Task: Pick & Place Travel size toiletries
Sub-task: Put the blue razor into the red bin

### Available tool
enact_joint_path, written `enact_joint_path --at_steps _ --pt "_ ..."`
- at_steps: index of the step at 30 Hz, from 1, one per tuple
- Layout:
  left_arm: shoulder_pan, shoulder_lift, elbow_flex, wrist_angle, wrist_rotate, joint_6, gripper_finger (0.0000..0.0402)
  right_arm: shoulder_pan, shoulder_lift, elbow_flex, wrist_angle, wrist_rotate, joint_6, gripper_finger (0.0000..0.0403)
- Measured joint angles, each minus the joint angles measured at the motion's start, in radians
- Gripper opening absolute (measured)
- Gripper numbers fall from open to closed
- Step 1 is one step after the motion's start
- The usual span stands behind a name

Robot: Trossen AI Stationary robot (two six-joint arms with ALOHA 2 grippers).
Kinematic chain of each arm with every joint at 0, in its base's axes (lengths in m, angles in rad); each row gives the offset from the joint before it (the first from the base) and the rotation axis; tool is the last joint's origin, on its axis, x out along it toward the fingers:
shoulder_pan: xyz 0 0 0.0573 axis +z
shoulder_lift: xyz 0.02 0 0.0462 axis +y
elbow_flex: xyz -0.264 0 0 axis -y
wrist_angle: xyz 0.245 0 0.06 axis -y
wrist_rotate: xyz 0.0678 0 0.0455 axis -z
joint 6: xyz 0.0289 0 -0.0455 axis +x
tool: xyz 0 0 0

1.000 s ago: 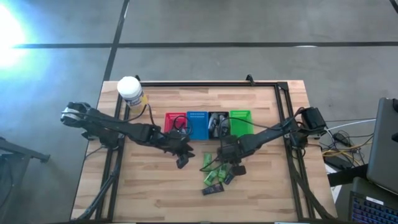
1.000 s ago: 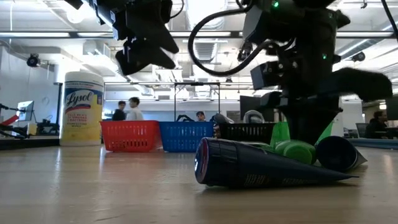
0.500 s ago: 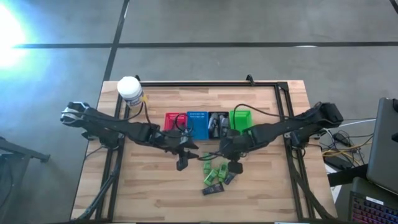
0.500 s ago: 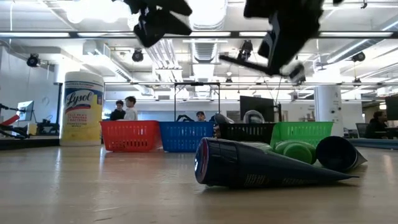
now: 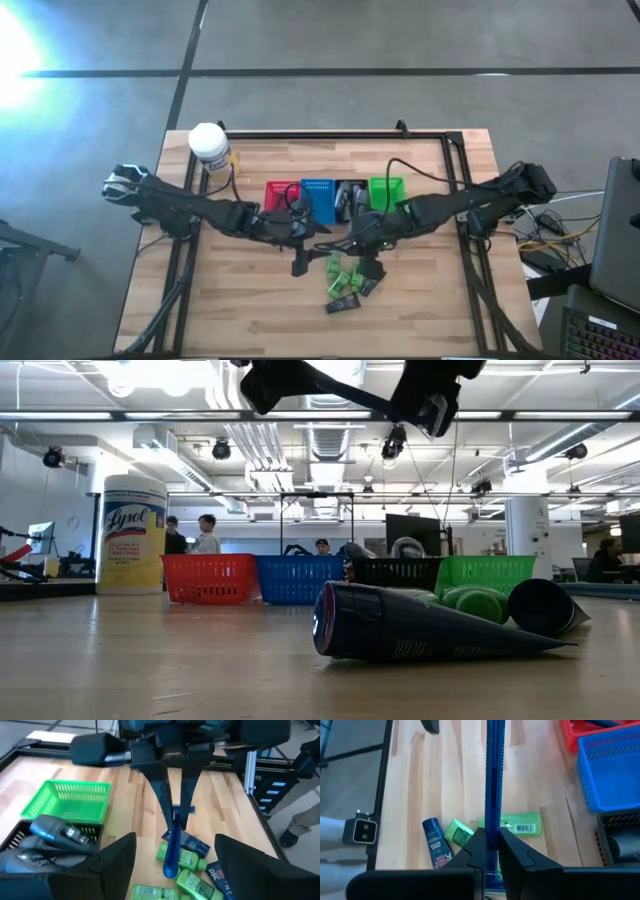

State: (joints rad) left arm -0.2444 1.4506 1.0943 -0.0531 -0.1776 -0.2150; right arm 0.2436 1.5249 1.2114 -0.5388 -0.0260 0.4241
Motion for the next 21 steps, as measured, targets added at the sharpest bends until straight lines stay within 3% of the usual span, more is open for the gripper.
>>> enact_joint_path --at_steps 21 --pt "0.014 0.000 -0.002 -0.048 0.053 -0.051 0.0262 0.000 0.014 0.024 0.029 0.003 0.022 0.0023"
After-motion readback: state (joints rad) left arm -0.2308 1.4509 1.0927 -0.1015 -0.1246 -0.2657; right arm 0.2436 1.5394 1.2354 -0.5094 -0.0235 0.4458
